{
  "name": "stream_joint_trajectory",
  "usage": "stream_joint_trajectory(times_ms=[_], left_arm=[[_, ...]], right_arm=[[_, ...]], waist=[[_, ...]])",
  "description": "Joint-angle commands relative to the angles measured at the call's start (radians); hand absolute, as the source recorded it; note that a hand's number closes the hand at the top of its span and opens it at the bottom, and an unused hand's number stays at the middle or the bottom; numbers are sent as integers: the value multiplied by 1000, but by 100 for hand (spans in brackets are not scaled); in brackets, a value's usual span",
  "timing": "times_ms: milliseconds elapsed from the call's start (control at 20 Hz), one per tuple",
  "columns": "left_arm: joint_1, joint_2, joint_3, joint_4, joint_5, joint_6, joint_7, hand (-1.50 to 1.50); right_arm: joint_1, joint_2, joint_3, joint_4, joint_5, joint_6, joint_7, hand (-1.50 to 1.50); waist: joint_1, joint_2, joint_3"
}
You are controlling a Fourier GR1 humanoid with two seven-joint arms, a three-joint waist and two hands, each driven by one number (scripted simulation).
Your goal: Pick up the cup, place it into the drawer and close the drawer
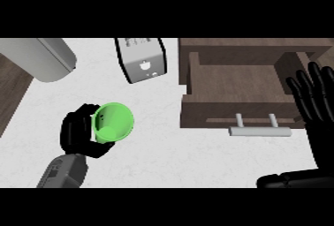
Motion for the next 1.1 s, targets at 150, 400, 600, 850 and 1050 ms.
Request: stream_joint_trajectory(times_ms=[150, 400, 600, 850, 1050], left_arm=[[-7, -32, -54, -298, 34, 51, 234, 150], [-149, -93, -80, -356, 9, 179, 370, 150], [-223, -94, -86, -428, -26, 255, 478, 150], [-432, -106, -74, -385, -71, 360, 612, 150], [-492, -102, -58, -298, -97, 337, 597, 150]], right_arm=[[72, 3, -9, 20, -17, 49, -79, -150], [8, 26, 14, 38, 30, -6, -55, -150], [15, 0, 4, 14, 21, 15, -34, -150], [-1, 22, 49, 5, 46, -8, -10, -150], [-4, 12, 11, 3, 22, -10, -8, -150]], waist=[[-3, 1, 0], [-7, 3, 0], [-9, 3, -1], [-14, 3, 0], [-13, 4, -1]])
